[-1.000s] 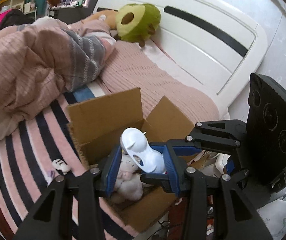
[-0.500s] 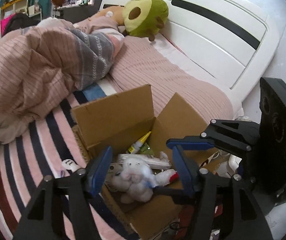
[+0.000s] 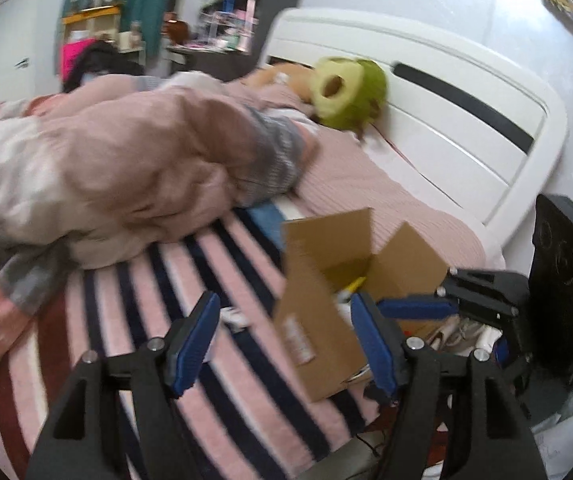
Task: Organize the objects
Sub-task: 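Move the right gripper back to the purple lanyard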
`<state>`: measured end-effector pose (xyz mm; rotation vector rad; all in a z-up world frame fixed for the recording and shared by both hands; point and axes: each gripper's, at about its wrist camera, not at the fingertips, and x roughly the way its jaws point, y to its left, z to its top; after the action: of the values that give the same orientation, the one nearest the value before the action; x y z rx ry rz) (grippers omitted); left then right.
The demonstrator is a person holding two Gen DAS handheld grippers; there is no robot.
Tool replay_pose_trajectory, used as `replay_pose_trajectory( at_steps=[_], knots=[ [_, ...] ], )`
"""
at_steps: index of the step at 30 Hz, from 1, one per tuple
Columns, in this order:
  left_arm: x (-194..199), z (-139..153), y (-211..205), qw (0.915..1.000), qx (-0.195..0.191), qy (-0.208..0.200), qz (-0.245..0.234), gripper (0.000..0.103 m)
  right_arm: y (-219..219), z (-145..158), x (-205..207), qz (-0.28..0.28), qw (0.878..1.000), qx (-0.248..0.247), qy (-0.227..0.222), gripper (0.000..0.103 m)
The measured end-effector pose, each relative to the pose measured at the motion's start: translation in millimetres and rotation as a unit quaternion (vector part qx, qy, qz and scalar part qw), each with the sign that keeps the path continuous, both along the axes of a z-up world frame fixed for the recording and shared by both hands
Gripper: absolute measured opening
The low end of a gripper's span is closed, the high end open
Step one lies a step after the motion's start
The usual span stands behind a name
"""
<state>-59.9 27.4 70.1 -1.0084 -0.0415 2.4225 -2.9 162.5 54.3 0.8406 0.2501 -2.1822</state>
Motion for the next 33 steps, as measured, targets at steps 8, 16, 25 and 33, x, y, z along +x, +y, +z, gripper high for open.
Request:
replay_pose_trajectory(
  at_steps=[8,16,25,33],
  knots=[
    [7,-39,-79,0.9981,-0.003,-0.022,0.057,0.068,-92,-46,-5,0.030,0.997,-0.014,-0.068,0.053],
    [6,-99,-122,0.9934,0.011,-0.072,0.089,0.068,-96,-139,-46,-0.146,0.979,-0.032,-0.136,0.053],
    [1,-148,-142,0.9879,0.012,-0.122,0.094,0.068,-93,-192,-97,-0.274,0.951,-0.022,-0.138,0.051],
    [-5,-160,-154,0.9866,0.022,-0.133,0.091,0.068,-108,-196,-107,-0.235,0.965,0.031,-0.109,0.013]
  ],
)
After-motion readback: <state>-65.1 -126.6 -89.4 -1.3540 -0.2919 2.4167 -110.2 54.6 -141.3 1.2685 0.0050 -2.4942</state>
